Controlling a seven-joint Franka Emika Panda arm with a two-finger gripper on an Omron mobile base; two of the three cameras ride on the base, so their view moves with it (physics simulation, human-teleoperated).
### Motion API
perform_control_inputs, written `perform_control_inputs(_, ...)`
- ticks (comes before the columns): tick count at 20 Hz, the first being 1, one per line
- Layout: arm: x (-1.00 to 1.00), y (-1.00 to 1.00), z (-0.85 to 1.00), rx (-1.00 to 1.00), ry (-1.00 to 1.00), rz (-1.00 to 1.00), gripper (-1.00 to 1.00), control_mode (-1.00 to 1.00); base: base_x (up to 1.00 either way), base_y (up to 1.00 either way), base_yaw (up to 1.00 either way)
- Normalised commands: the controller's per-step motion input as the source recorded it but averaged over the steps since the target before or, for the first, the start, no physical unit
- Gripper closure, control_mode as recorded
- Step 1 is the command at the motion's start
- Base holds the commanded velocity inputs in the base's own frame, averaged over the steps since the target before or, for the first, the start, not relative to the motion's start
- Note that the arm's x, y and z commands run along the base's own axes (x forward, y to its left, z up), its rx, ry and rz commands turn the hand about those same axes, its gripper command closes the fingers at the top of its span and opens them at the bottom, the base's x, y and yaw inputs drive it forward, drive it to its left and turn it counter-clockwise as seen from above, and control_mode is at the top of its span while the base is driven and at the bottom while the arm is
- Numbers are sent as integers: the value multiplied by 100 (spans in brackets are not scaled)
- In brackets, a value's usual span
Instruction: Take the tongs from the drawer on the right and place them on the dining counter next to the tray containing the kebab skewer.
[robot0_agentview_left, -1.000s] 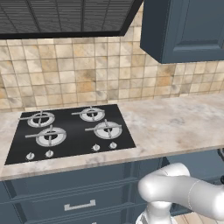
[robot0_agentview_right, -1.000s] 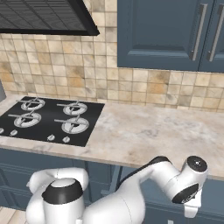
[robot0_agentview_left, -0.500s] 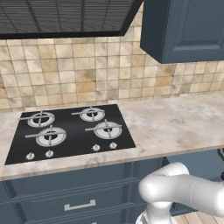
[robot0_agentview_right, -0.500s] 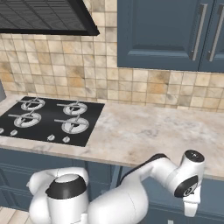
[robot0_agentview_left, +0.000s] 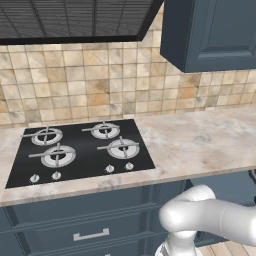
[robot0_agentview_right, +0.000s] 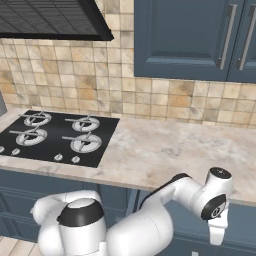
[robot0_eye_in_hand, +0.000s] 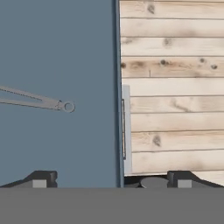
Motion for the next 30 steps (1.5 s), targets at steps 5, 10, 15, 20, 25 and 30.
perform_control_inputs(5,0,0,-18,0,1,0,-100,-100,0,0,0)
perform_control_inputs(10,0,0,-14,0,2,0,-100,-100,0,0,0)
perform_control_inputs(15,0,0,-12,0,4,0,-100,-100,0,0,0)
perform_control_inputs(20,0,0,-10,0,8,0,-100,-100,0,0,0)
perform_control_inputs(25,0,0,-11,0,6,0,-100,-100,0,0,0)
perform_control_inputs(30,0,0,-13,0,4,0,-100,-100,0,0,0)
